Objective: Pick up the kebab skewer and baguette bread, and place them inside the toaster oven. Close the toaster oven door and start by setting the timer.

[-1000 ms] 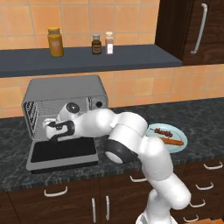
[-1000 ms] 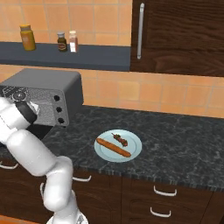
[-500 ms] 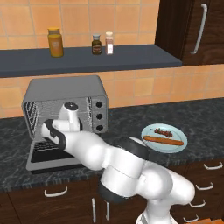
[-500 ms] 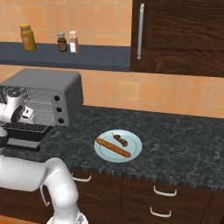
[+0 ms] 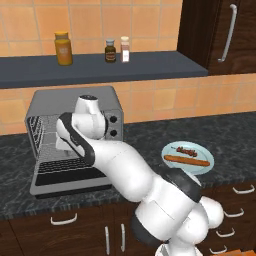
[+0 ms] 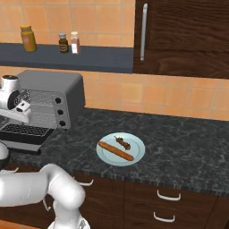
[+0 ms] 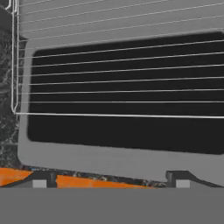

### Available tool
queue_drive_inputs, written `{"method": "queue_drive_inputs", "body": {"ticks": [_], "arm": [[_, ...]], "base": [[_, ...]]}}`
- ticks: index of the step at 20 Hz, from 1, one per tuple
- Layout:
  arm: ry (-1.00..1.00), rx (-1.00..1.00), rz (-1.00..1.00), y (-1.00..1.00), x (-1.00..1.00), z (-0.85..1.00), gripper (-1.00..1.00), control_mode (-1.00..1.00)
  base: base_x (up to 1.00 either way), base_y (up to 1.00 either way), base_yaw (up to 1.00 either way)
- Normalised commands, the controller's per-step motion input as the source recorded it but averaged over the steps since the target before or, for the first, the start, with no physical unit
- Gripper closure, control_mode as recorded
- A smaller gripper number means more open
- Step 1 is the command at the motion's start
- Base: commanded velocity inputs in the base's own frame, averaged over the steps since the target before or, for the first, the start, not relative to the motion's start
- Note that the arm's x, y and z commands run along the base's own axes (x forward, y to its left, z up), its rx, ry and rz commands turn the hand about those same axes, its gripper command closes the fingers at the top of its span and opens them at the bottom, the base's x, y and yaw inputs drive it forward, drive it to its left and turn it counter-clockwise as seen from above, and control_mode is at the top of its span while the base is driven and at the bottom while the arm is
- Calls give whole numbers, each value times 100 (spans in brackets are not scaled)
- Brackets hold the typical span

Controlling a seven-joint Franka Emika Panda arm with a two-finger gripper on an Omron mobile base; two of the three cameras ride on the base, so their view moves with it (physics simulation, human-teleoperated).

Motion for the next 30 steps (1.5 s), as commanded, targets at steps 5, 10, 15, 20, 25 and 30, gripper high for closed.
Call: {"method": "queue_drive_inputs", "body": {"ticks": [5, 10, 15, 20, 25, 30], "arm": [[-1, 0, 0, -100, -75, 1, -100, -100], [0, 0, 1, -100, -60, -1, -100, -100], [-3, 0, 12, -100, -24, 0, -100, -100], [-9, 5, 19, -100, 11, 3, -100, -100], [-2, 0, 27, -100, 29, -1, -100, -100], [0, 0, 18, -100, 21, -21, -100, -100]], "base": [[0, 0, 0], [0, 0, 0], [0, 0, 0], [0, 0, 0], [0, 0, 0], [0, 0, 0]]}}
